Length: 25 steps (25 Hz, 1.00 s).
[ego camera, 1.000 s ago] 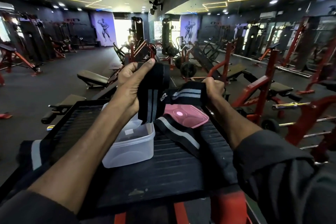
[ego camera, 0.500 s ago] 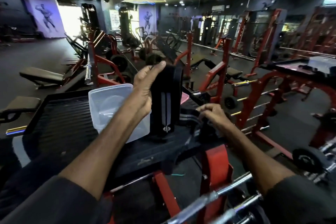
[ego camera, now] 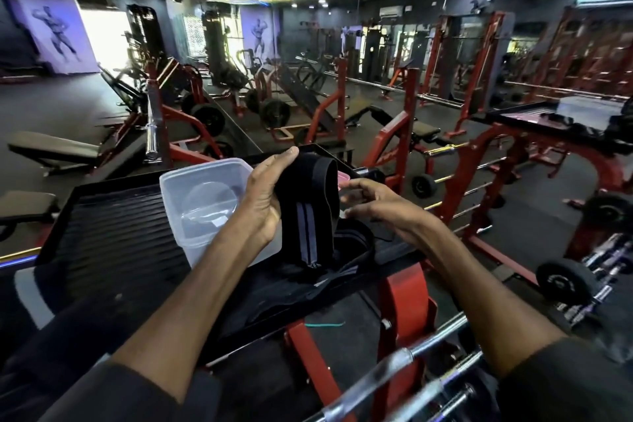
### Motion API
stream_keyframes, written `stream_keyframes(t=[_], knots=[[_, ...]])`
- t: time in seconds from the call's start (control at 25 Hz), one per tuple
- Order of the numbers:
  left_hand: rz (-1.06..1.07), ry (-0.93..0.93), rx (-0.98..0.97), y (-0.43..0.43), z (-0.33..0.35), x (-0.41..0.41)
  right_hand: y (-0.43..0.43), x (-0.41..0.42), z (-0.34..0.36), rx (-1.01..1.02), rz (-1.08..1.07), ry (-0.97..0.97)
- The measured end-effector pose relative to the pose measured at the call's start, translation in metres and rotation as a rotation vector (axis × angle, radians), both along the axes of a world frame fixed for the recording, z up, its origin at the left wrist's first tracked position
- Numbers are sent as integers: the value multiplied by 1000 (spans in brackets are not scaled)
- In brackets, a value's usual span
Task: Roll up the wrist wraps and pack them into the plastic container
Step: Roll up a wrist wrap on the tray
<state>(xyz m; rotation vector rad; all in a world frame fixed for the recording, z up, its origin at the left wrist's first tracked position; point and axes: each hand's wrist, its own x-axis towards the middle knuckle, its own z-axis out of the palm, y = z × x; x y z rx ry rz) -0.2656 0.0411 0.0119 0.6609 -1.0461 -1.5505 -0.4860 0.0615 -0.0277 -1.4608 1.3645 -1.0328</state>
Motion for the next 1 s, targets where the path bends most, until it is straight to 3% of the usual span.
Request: stream_keyframes(t=[0.12,0.2,0.36,0.44,0.52,0.6,0.68,0.76,0.88,1.0], knots=[[-6,86,47,-1,6,0,-10,18,-3,41,144,-58],[-10,198,102,0,12,2,-17,23,-3,9,78,-33],[-5,389,142,-15,24,17,-32,15,25,-26,-103,-347],[12,386,150,-22,23,18,-34,11,53,-149,-207,-330],[6,265,171,-25,15,10,-36,8,82,-333,-273,-189],[-12,34,155,-24,6,1,-39,8,106,-527,-296,89],[52,-202,49,-22,4,-4,-42,10,120,-609,-313,402],[152,-299,-101,-22,11,-3,-45,15,129,-642,-375,595],[258,-534,-304,-26,33,-4,-45,30,143,-702,-397,765],[374,-1058,-538,-21,51,-17,-44,47,160,-768,-392,841]])
